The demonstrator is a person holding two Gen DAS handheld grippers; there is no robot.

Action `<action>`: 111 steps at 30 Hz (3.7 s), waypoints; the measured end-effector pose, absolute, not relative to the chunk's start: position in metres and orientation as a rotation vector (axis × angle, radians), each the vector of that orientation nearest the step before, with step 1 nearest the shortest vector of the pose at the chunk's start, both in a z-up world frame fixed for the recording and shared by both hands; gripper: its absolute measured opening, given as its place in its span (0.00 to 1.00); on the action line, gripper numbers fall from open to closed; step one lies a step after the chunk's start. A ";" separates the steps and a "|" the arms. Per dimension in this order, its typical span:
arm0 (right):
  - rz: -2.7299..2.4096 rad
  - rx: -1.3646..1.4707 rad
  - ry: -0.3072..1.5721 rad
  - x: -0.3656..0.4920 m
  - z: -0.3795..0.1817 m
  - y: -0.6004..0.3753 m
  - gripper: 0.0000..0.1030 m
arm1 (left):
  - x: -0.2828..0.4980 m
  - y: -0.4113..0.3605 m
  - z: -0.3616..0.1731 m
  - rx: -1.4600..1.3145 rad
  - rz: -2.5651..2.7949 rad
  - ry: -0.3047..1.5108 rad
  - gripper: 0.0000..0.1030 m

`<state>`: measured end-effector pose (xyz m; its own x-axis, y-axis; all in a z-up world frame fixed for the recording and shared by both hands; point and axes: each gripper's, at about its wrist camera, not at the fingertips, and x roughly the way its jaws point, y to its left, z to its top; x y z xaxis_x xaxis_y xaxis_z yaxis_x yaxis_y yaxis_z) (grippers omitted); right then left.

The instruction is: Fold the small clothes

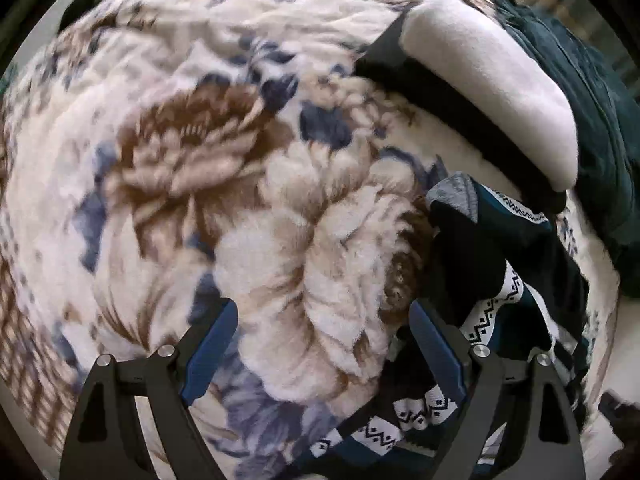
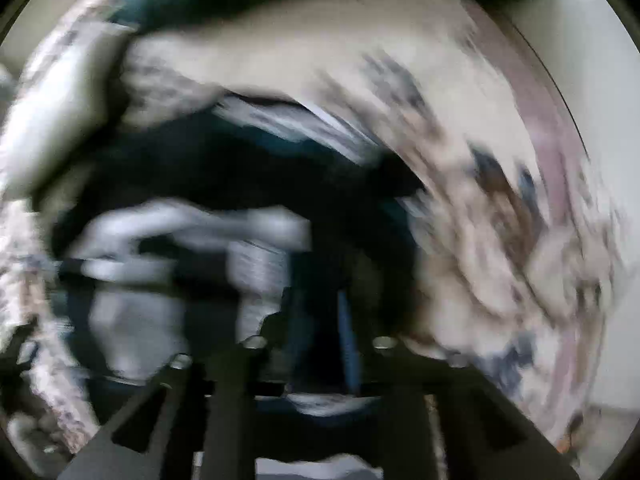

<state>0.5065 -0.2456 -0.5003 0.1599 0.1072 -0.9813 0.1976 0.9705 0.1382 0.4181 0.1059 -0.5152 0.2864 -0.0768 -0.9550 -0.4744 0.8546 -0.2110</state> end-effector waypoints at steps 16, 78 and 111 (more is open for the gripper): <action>0.627 -0.062 1.553 0.632 -0.574 0.060 0.05 | 0.408 0.123 -0.539 -0.682 0.246 1.266 0.85; 0.077 0.427 1.461 0.638 -0.606 -0.352 0.52 | 0.587 -0.088 -0.507 0.364 -0.274 1.252 0.68; 0.084 0.177 1.470 0.709 -0.614 -0.271 0.19 | 0.556 -0.027 -0.506 0.220 -0.463 1.274 0.13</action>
<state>0.7088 -0.2707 -0.6140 0.1005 0.1647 -0.9812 0.0516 0.9840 0.1705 0.5556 -0.0272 -0.5063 0.2166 -0.2109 -0.9532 0.4500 0.8880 -0.0942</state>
